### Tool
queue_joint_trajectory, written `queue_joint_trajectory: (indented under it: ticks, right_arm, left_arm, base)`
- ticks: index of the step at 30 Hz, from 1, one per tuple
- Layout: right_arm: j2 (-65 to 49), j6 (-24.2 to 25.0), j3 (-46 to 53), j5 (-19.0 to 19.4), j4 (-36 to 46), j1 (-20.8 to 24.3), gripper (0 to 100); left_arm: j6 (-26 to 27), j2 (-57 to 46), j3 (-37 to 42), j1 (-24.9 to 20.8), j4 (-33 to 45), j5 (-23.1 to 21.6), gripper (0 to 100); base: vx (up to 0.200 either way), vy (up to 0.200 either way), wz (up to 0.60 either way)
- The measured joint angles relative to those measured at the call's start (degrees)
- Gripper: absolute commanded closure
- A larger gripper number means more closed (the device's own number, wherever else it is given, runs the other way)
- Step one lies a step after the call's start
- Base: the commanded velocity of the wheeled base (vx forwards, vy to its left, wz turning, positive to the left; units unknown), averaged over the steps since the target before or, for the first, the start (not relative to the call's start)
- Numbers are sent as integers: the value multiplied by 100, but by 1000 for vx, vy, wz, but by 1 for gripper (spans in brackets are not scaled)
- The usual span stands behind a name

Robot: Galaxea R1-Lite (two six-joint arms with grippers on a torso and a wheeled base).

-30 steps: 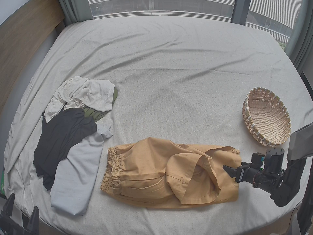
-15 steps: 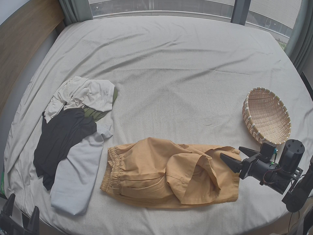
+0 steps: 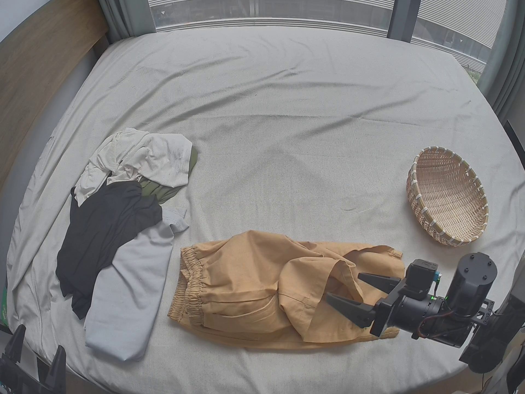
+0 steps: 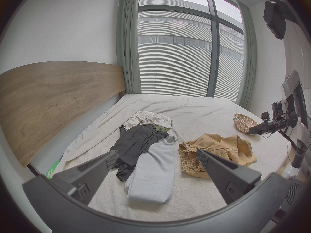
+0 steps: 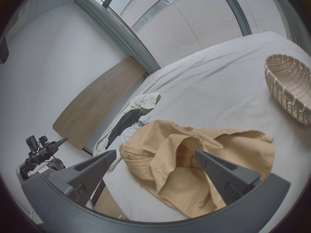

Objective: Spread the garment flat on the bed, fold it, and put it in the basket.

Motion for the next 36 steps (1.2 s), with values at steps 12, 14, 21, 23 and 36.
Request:
queue_joint_trajectory:
  ticks: [12, 14, 21, 23, 36]
  right_arm:
    - [772, 260, -133, -20, -2, 295, 0]
    - [852, 334, -171, -22, 0, 341, 0]
    - [1158, 511, -356, -24, -2, 422, 0]
    - [1243, 602, -430, -24, -2, 422, 0]
    - [1723, 1269, -1090, -28, -4, 645, 0]
  left_arm:
    - [-23, 0, 0, 0, -2, 0, 0]
    - [-22, 0, 0, 0, 0, 0, 0]
    - [-22, 0, 0, 0, 0, 0, 0]
    - [-22, 0, 0, 0, 0, 1, 0]
    - [-39, 0, 0, 0, 0, 17, 0]
  base:
    - [0, 0, 0]
    - [0, 0, 0]
    - [0, 0, 0]
    - [0, 0, 0]
    - [0, 0, 0]
